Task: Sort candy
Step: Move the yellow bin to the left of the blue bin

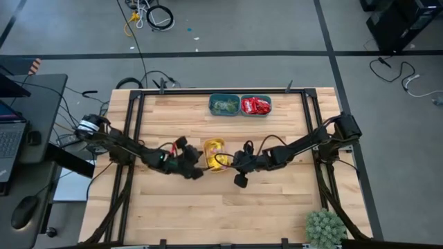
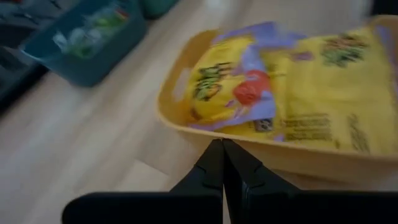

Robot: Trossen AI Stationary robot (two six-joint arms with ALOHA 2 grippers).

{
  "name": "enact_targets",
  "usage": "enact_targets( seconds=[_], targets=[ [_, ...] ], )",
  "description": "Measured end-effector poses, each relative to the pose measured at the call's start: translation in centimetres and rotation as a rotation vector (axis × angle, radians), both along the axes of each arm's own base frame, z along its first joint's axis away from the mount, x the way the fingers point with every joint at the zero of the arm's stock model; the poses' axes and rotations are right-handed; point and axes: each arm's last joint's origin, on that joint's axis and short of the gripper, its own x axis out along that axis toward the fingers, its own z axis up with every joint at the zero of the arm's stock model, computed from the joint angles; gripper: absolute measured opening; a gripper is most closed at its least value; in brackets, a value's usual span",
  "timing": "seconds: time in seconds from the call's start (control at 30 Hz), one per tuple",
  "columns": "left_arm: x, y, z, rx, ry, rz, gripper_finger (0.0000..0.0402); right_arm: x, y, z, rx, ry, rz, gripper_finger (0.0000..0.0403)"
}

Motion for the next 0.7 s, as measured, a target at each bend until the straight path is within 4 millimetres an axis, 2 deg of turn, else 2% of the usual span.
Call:
enact_targets(
  seconds=[0.17, 0.3, 0.5, 0.6, 0.7],
  targets=[
    [0.4, 2.8, 1.1, 0.076, 0.015, 0.043, 0.0000, 0.1, 0.2, 0.1, 0.004, -0.019, 0.005, 0.0000],
    [-0.8, 3.1, 3.6, 0.090, 0.002, 0.014, 0.0000, 0.1, 0.2, 0.1, 0.012, -0.025, -0.019, 0.0000],
    [-3.0, -0.6, 6.8, 0.086, -0.046, -0.317, 0.0000, 1.3, 0.2, -1.3, -0.001, -0.095, -0.003, 0.0000],
    [-3.4, -2.4, 7.1, 0.029, -0.078, -0.442, 0.0000, 2.4, -0.1, -1.7, -0.015, -0.166, -0.005, 0.0000],
    [-3.2, -4.2, 6.4, -0.025, -0.089, -0.537, 0.0000, 4.4, -0.7, -1.2, -0.048, -0.226, -0.005, 0.0000]
  ],
)
